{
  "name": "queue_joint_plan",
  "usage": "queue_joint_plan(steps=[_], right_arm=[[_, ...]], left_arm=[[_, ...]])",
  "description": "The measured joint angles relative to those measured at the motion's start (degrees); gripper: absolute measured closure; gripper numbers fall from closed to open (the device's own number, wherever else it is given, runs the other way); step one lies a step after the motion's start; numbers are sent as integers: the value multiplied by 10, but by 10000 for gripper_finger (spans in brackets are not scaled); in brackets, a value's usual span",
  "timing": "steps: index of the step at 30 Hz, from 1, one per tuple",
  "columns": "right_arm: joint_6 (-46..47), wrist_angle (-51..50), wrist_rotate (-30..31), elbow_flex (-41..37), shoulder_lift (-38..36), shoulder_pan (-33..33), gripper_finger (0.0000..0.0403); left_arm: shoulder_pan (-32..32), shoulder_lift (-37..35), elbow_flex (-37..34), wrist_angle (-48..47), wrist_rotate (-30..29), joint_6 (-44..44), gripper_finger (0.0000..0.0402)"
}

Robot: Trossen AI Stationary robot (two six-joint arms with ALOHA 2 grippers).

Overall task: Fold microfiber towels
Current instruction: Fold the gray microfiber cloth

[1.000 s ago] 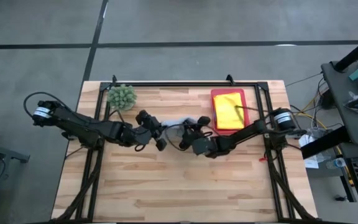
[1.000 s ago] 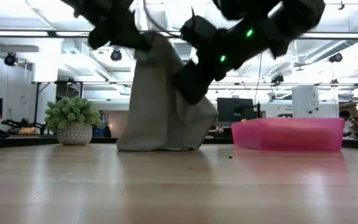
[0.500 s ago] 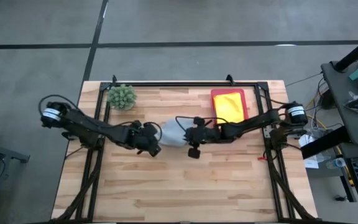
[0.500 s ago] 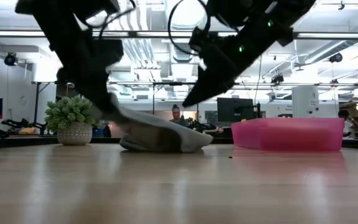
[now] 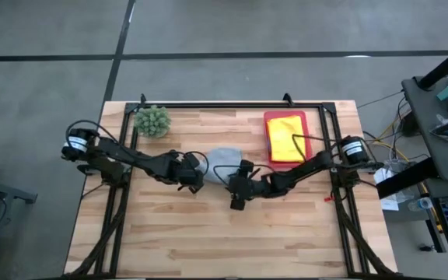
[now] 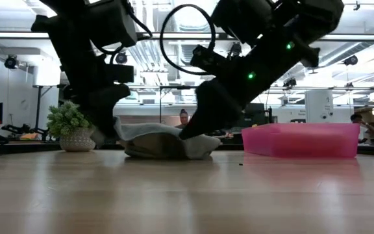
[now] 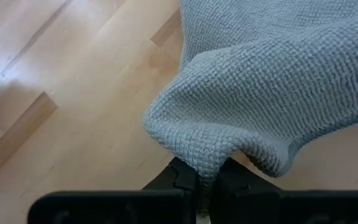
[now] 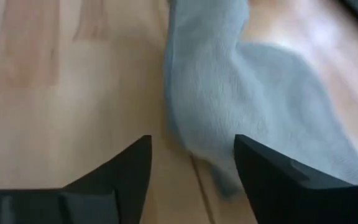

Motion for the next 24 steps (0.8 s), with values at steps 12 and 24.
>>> queue_joint_plan(steps=[12, 24], right_arm=[[-22, 76, 227, 1, 62, 23, 201], [-74, 22, 174, 5, 18, 6, 387]], left_arm=[[0, -26, 2, 0, 0, 15, 401], [-1, -39, 31, -8, 6, 64, 401]])
